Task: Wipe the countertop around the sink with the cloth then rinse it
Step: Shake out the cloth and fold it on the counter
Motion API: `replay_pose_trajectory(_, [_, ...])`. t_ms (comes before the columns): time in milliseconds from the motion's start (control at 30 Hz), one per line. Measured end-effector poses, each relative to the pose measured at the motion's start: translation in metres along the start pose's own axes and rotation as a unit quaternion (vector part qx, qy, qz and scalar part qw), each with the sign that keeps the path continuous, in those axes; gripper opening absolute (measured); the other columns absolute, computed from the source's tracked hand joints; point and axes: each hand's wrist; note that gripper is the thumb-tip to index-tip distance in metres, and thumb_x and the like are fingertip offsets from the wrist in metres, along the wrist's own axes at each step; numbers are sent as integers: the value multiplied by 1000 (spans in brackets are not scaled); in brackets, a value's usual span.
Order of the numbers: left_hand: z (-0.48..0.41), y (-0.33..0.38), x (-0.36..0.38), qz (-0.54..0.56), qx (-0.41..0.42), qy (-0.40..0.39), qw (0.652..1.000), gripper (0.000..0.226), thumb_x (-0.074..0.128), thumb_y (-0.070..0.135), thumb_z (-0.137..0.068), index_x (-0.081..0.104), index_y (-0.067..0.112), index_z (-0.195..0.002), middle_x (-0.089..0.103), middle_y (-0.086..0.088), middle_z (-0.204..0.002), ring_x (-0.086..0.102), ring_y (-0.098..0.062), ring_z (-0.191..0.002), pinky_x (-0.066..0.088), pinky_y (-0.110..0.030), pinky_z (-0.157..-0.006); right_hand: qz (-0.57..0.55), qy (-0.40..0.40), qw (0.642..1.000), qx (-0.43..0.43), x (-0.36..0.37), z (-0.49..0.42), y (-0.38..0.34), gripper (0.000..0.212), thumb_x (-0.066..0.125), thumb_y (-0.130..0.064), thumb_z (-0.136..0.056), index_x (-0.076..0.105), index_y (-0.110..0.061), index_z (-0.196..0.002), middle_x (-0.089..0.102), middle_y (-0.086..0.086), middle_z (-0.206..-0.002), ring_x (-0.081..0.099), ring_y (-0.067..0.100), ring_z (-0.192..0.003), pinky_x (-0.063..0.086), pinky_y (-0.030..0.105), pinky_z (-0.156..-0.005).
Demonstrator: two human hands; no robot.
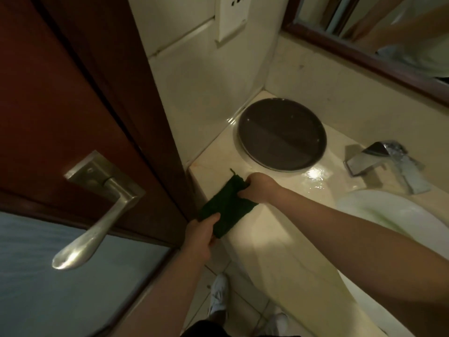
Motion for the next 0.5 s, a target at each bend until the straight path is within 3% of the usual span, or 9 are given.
replay_pose_trajectory(100, [10,9,2,-27,78,38,996,58,75,23,-81,53,13,-134,63,-9,-119,62,-24,-103,52,-40,-94,-95,-29,995,-4,-8,11,8,41,65,-32,-87,63,-1,-114,64,15,-111,62,27,-100,53,37,-86])
replay_pose_trajectory(200, [31,28,19,-36,153,30,987,51,72,21,-83,51,21,-130,62,-5,-121,62,-22,-106,51,-43,-97,-216,-12,976,-8,-19,25,19,33,66,-28,-87,62,-5,-111,62,11,-105,61,23,-94,53,37,-84])
replay_pose_trajectory(333, [52,57,67,-51,257,-29,965,45,65,5,-87,47,26,-123,59,1,-121,60,-19,-110,55,-35,-92,-304,97,948,-2,-46,32,42,21,70,-24,-84,59,-9,-95,59,8,-85,57,20,-79,46,32,-70])
replay_pose_trajectory(433, [44,76,111,-84,297,-76,948,52,64,6,-88,45,29,-130,59,0,-128,60,-18,-114,56,-36,-91,-342,189,920,18,-78,34,62,31,70,-25,-84,59,-5,-105,62,10,-87,59,19,-74,48,28,-66])
replay_pose_trajectory(500, [34,86,143,-105,324,-97,935,49,62,7,-89,46,28,-130,57,0,-133,57,-17,-118,53,-38,-97,-348,244,905,32,-96,26,79,29,71,-27,-84,57,-10,-103,65,11,-94,63,21,-80,52,33,-72])
Point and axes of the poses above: each hand's wrist, its own z-axis away from the middle knuckle, its own x-axis out of the palm, y = z × x
